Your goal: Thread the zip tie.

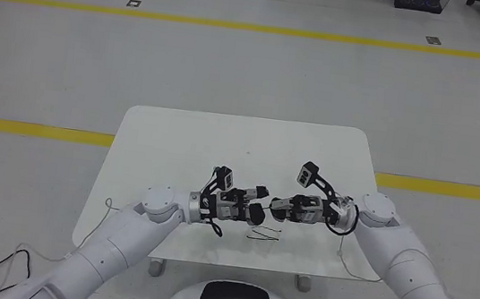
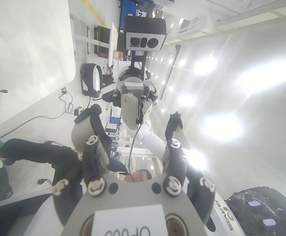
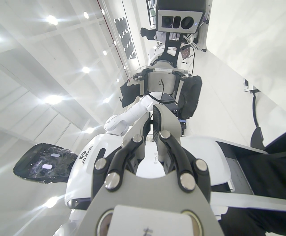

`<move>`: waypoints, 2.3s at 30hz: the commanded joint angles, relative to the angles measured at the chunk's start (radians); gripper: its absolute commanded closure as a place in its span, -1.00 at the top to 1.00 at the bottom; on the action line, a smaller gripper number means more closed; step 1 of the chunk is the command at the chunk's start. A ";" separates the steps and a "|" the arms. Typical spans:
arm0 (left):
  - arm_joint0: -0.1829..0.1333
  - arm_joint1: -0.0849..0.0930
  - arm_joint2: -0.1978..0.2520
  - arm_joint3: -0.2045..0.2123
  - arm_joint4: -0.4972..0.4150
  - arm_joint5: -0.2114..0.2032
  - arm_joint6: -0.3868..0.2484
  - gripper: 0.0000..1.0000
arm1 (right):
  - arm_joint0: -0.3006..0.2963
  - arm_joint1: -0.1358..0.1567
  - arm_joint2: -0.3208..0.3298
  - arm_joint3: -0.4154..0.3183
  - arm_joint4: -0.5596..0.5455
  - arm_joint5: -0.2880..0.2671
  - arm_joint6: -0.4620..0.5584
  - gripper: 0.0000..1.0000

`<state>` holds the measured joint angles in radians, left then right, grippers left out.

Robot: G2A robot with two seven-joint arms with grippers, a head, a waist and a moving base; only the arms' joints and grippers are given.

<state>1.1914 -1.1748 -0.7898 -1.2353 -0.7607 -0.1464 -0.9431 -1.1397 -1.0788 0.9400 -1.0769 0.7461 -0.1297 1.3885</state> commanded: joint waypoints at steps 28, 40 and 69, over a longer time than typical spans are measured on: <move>-0.004 -0.003 0.003 0.020 -0.010 -0.022 -0.033 -0.40 | 0.014 -0.016 -0.006 0.042 -0.031 0.037 -0.016 -1.00; -0.008 -0.006 0.006 0.033 -0.016 -0.028 -0.035 -0.62 | 0.019 -0.022 -0.007 0.052 -0.041 0.041 -0.020 -1.00; -0.017 -0.011 0.014 0.046 -0.011 -0.025 -0.040 -0.86 | 0.019 -0.033 0.005 0.064 -0.040 0.031 -0.009 -1.00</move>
<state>1.1741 -1.1855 -0.7756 -1.1894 -0.7713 -0.1711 -0.9826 -1.1206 -1.1113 0.9453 -1.0127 0.7072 -0.0990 1.3796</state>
